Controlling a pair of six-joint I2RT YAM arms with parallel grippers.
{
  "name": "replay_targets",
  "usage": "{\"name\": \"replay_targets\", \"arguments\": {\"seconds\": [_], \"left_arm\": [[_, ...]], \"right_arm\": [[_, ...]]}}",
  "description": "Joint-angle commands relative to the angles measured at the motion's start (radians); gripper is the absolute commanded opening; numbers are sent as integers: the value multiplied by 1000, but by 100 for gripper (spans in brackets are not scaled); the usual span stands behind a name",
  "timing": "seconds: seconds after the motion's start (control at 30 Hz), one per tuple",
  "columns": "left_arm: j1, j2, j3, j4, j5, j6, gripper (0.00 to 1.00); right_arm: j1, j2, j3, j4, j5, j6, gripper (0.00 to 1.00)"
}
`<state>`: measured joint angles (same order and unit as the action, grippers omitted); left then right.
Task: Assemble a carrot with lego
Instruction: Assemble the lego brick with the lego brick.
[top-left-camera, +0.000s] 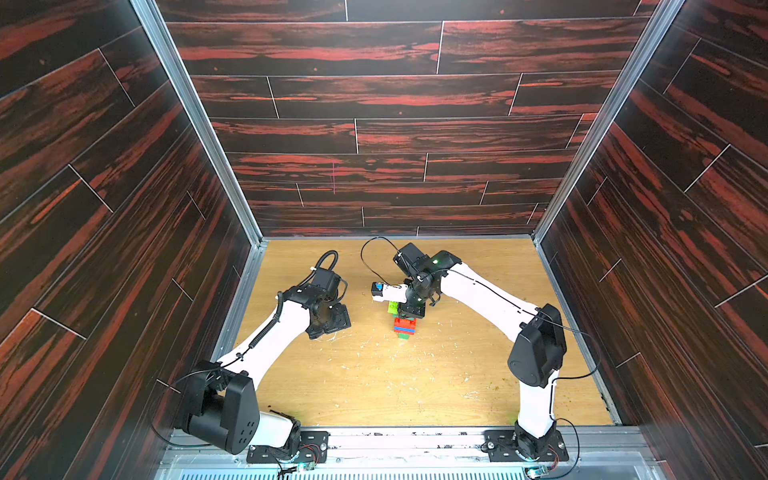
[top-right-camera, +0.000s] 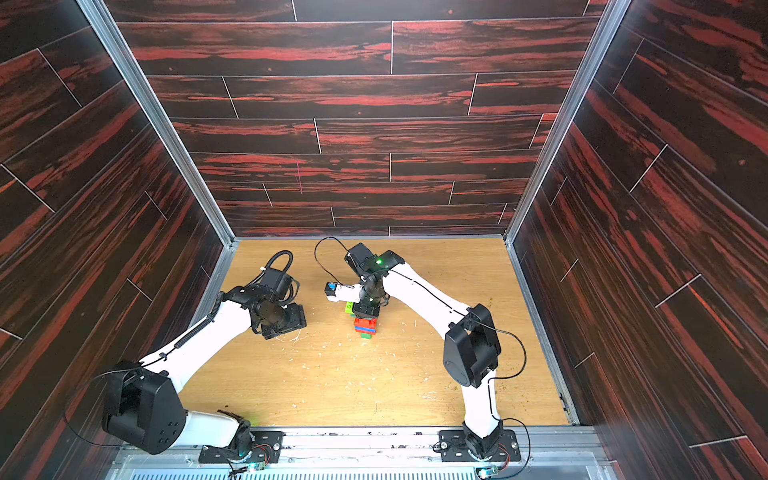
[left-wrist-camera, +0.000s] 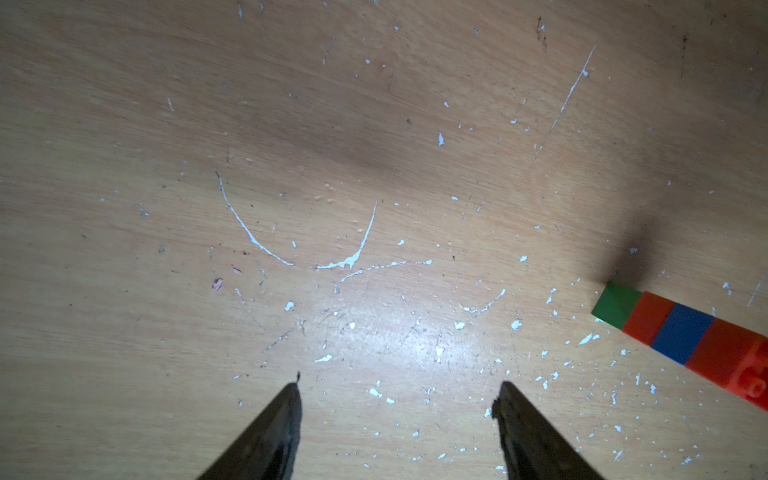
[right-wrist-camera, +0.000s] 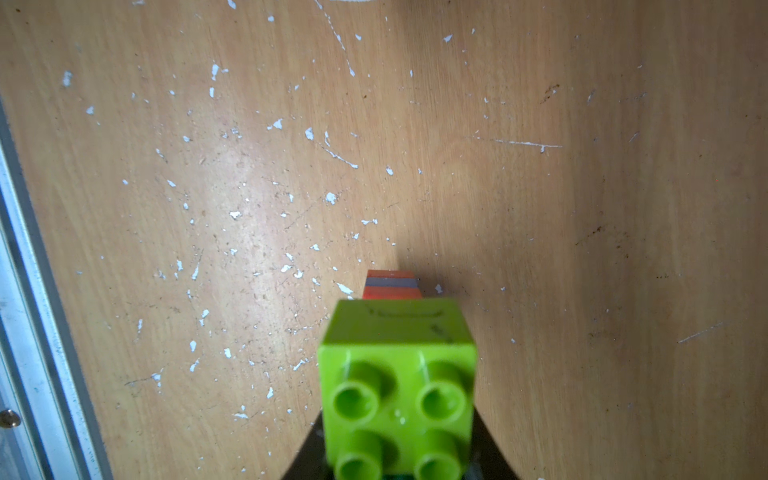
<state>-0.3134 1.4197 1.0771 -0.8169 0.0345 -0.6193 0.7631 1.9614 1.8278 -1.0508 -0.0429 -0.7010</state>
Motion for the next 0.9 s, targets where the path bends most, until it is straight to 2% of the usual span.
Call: {"name": "replay_targets", "arguments": {"seconds": [0.0, 0.87], "left_arm": [[7, 2, 3, -5, 1, 12, 75], [19, 5, 6, -17, 8, 41, 75]], "right_arm": [[2, 36, 19, -33, 9, -12, 0], [10, 74, 50, -54, 17, 0, 0]]}}
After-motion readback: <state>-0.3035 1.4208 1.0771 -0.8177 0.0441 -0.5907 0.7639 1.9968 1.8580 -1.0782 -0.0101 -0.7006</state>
